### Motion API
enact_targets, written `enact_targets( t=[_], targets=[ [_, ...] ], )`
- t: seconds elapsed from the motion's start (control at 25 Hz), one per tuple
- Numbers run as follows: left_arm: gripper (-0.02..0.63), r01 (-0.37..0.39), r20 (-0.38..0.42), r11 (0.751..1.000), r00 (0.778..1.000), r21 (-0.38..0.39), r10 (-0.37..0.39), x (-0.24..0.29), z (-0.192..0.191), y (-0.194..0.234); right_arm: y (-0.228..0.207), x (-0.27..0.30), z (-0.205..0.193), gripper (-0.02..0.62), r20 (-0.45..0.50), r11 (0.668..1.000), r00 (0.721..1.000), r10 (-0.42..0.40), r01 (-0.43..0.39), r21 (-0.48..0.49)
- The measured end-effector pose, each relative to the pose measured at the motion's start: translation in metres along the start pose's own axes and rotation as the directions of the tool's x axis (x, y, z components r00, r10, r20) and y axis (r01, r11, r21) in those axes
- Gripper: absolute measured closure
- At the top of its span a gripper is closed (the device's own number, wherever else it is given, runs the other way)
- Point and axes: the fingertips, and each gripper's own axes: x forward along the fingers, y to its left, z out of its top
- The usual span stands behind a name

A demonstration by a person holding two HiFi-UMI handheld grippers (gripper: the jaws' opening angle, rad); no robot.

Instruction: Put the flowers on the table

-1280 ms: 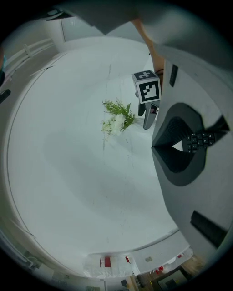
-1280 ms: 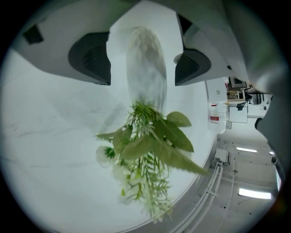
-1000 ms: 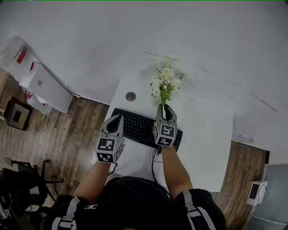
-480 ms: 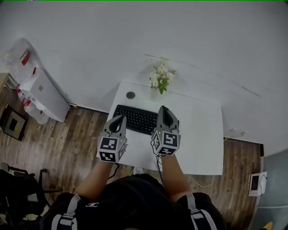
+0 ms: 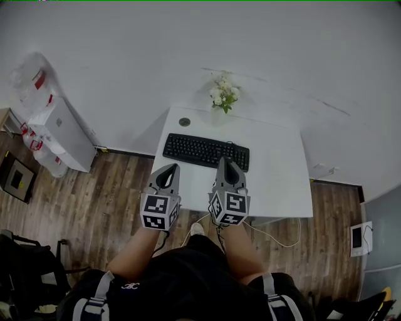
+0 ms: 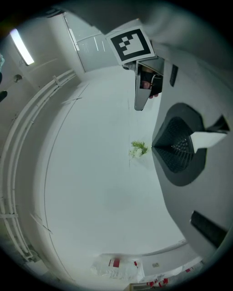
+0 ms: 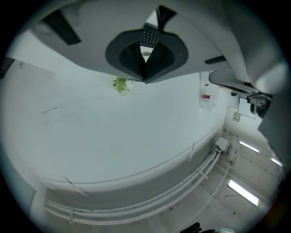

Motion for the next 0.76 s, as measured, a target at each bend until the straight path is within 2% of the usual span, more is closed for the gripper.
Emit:
enact_targets(
  t=[0.36,0.76],
  targets=[
    [0.603,0.019,-0.015,1.000,1.000,0.010,-0.019,-0.045,-0.009,-0.013,0.023,-0.047,-0.002,0.592,-0.002,1.000,1.000,-0.017,0.017,0.008],
    [0.603,0.018,-0.009,1.000,1.000,0.008,-0.017,-0.037,0.000,-0.012,0.022,-0.039,0.003,0.592,0.000,1.000,1.000,-0.002,0.002,0.019]
  ],
)
